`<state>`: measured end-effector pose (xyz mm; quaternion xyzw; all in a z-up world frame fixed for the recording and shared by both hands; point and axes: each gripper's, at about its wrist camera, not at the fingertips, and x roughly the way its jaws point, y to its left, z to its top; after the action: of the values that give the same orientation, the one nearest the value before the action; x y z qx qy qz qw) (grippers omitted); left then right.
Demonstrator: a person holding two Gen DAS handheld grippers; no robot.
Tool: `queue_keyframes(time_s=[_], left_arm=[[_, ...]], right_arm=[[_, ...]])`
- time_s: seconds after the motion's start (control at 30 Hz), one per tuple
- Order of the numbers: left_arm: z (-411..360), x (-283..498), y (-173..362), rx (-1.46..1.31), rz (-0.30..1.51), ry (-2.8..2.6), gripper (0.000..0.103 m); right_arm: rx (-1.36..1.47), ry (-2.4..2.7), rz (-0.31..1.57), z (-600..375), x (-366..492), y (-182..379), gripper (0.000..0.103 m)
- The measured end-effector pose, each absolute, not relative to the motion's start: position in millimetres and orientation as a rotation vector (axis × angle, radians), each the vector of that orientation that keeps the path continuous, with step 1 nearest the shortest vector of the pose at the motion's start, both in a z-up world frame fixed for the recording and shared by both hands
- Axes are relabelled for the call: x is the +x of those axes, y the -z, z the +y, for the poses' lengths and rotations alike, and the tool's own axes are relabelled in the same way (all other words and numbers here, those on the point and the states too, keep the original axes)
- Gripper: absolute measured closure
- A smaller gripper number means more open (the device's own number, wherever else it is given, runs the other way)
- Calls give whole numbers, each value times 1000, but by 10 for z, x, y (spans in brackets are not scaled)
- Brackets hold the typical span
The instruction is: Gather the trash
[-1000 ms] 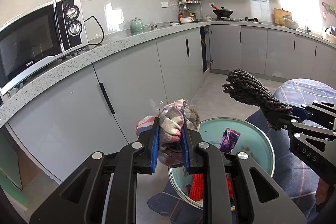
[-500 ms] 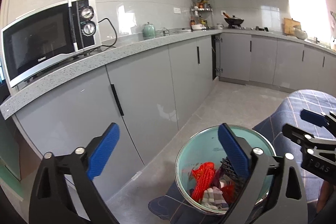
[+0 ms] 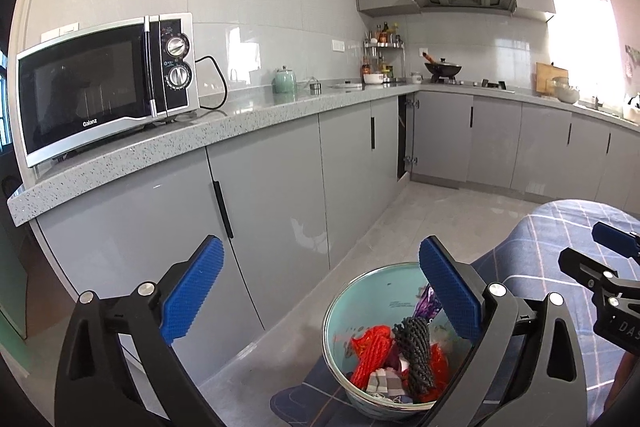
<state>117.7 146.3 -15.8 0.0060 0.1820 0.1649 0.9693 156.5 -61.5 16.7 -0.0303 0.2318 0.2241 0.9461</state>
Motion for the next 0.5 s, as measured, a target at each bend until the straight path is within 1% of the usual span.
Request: queue_keyframes(time_s=[0.5], left_arm=[[1471,1157,116,11,354,-333,6]], right_arm=[[-66,-451,458,-643,1489,-248,34]])
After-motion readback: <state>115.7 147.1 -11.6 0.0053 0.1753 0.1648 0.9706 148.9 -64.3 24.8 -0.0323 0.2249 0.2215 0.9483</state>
